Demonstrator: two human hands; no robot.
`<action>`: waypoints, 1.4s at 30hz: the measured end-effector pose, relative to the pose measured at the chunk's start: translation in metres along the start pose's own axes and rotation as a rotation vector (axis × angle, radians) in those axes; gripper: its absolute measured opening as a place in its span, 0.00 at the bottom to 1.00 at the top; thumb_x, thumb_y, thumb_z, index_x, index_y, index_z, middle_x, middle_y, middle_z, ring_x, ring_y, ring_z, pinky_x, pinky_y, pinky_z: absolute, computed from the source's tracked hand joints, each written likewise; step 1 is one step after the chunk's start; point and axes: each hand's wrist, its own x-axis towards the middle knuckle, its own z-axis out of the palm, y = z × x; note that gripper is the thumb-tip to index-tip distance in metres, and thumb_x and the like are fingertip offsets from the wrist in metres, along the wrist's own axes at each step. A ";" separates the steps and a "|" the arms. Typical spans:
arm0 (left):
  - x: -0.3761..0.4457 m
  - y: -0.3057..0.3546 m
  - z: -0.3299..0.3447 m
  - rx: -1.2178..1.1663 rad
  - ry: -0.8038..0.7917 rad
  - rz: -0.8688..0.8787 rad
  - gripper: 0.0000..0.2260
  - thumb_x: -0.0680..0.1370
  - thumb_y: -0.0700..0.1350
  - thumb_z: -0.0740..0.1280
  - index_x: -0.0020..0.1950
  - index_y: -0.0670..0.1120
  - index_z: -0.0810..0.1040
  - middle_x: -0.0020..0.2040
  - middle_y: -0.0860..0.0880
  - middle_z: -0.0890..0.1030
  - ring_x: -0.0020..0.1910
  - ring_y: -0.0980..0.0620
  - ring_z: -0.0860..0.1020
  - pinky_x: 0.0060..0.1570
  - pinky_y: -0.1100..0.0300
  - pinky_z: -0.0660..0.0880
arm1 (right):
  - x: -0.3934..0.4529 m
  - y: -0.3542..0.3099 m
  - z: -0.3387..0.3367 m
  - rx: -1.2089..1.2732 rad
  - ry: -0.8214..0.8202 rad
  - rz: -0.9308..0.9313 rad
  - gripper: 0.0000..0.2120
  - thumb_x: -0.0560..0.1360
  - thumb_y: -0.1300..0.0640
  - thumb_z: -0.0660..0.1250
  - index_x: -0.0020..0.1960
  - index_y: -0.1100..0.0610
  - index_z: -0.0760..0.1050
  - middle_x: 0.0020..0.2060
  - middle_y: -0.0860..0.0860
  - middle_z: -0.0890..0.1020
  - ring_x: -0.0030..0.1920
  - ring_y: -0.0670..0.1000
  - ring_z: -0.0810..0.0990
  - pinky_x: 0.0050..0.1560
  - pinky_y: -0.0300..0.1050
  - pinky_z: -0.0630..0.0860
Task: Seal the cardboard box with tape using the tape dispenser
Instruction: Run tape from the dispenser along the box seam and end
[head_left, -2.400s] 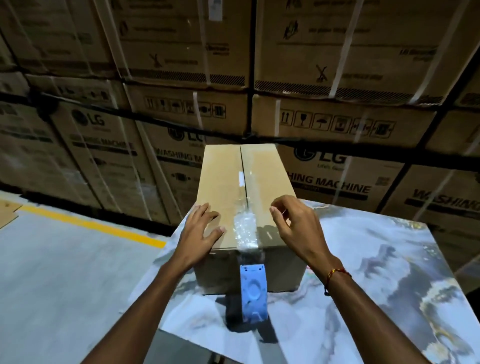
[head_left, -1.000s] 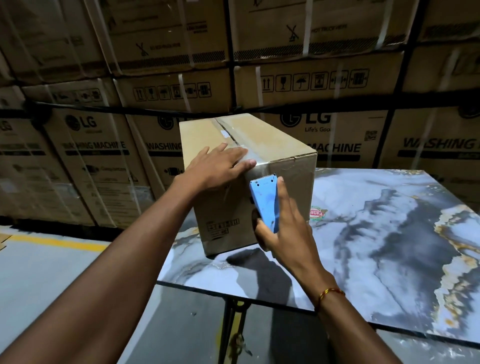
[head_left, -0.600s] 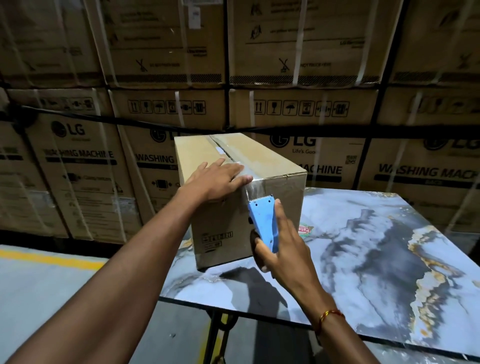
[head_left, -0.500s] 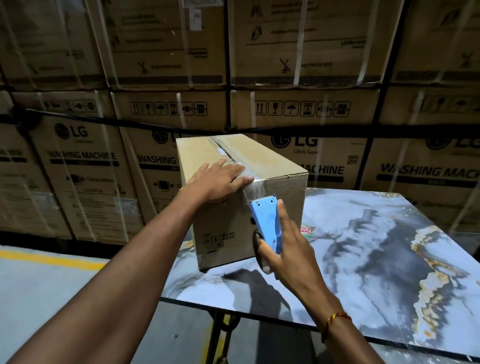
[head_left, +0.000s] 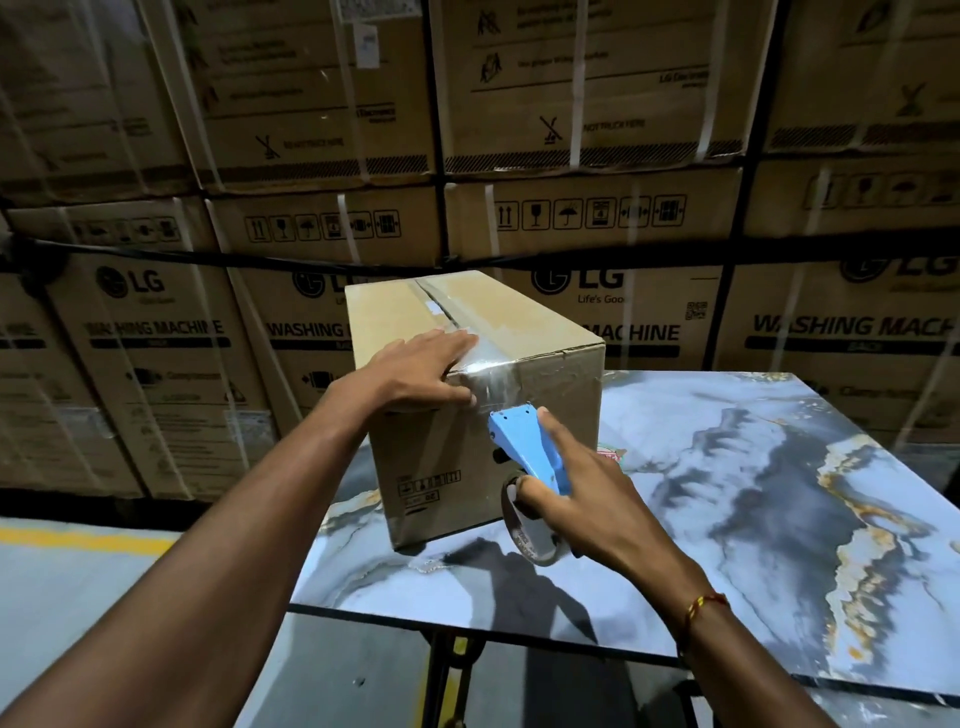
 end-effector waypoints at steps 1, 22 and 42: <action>0.000 0.000 0.002 0.010 0.019 0.002 0.45 0.69 0.73 0.58 0.80 0.54 0.49 0.81 0.51 0.51 0.80 0.48 0.51 0.75 0.39 0.54 | 0.002 -0.001 -0.004 0.010 -0.017 0.002 0.37 0.72 0.44 0.64 0.77 0.34 0.52 0.59 0.48 0.75 0.40 0.53 0.80 0.33 0.47 0.82; -0.007 0.012 0.003 0.063 0.171 -0.001 0.39 0.75 0.70 0.59 0.79 0.52 0.56 0.80 0.50 0.59 0.77 0.47 0.61 0.73 0.44 0.62 | 0.044 -0.018 -0.043 0.268 -0.327 0.114 0.10 0.70 0.50 0.66 0.44 0.56 0.78 0.37 0.54 0.76 0.36 0.51 0.70 0.38 0.48 0.65; -0.012 0.017 0.000 0.086 0.161 -0.016 0.41 0.73 0.72 0.55 0.80 0.52 0.54 0.80 0.50 0.58 0.77 0.48 0.61 0.73 0.46 0.61 | 0.013 0.045 -0.032 -0.300 -0.182 0.053 0.36 0.72 0.44 0.70 0.75 0.37 0.57 0.63 0.49 0.76 0.49 0.52 0.75 0.43 0.42 0.73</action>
